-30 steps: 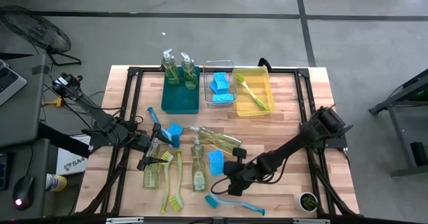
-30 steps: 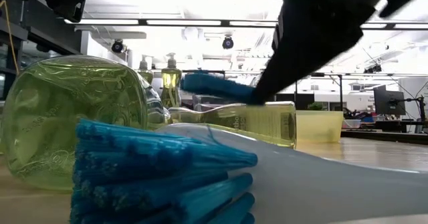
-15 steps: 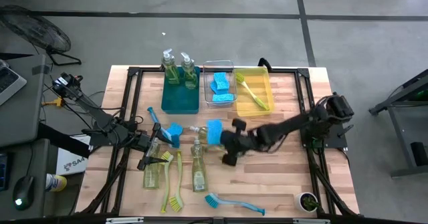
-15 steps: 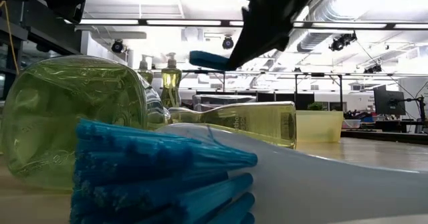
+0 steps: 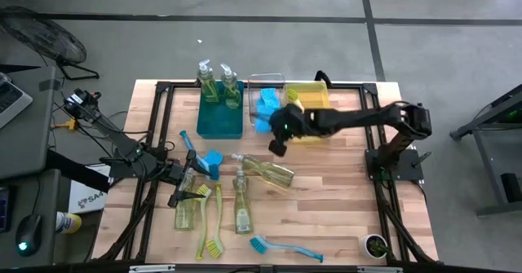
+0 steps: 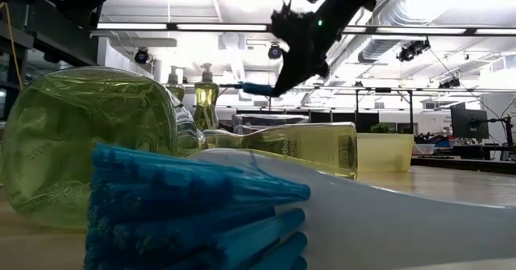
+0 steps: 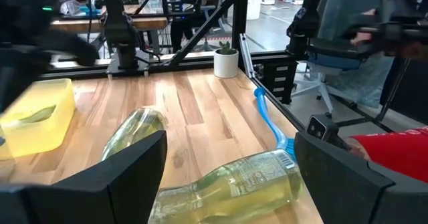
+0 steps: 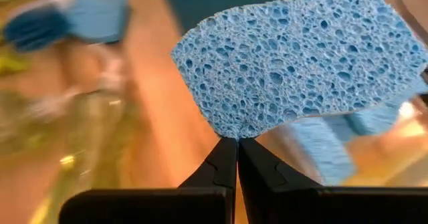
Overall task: Pick & Place Kitchen Sink Supplies
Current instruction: Put the blue sponge into the transparent bin
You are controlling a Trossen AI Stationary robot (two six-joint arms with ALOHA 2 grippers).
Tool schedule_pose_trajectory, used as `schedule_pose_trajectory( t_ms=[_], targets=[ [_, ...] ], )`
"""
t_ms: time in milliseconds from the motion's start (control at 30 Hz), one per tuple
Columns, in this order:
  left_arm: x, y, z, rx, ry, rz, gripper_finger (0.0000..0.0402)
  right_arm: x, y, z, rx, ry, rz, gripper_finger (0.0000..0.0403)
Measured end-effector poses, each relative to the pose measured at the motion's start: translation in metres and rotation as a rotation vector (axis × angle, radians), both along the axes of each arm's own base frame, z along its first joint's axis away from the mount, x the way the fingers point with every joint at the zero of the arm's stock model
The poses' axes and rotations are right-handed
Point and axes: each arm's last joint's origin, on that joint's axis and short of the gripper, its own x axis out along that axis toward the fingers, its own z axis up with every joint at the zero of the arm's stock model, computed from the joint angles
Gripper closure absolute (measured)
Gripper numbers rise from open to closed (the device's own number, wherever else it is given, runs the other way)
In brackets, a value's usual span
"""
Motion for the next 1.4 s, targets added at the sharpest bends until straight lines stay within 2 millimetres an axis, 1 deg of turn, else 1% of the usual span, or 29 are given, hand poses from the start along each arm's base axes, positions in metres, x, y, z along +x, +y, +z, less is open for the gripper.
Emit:
schedule_pose_trajectory(
  t_ms=[133, 267, 400, 500, 600, 733, 900, 1033, 1167, 1400],
  targets=[
    [0.000, 0.000, 0.000, 0.001, 0.001, 0.001, 0.0081, -0.006, -0.031, -0.001, 0.000, 0.005, -0.062, 0.0402],
    [0.000, 0.000, 0.000, 0.001, 0.001, 0.002, 0.0081, -0.014, -0.059, -0.001, 0.029, 0.003, -0.056, 0.0402],
    [0.000, 0.001, 0.000, 0.004, -0.002, 0.038, 0.0081, -0.022, -0.079, -0.001, 0.037, 0.003, -0.038, 0.0403],
    [0.001, 0.003, 0.000, 0.003, -0.005, 0.106, 0.0081, -0.026, -0.090, -0.001, 0.040, -0.001, -0.019, 0.0403],
    [0.001, 0.006, 0.000, 0.006, -0.010, 0.193, 0.0081, -0.027, -0.095, 0.001, 0.041, -0.024, 0.022, 0.0403],
    [0.001, 0.008, 0.000, 0.012, -0.016, 0.267, 0.0081, -0.024, -0.096, 0.004, 0.031, -0.071, 0.090, 0.0403],
    [0.001, 0.009, 0.000, 0.013, -0.018, 0.296, 0.0081, -0.023, -0.096, 0.004, 0.014, -0.078, 0.109, 0.0403],
    [0.001, 0.009, 0.000, 0.008, -0.019, 0.324, 0.0081, -0.020, -0.097, -0.004, 0.026, -0.059, 0.120, 0.0403],
    [0.001, 0.009, 0.000, 0.009, -0.019, 0.324, 0.0081, -0.017, -0.100, -0.014, 0.020, -0.020, 0.090, 0.0402],
    [0.001, 0.009, 0.000, 0.008, -0.019, 0.324, 0.0081, -0.017, -0.100, -0.016, 0.035, -0.014, 0.091, 0.0402]
  ],
)
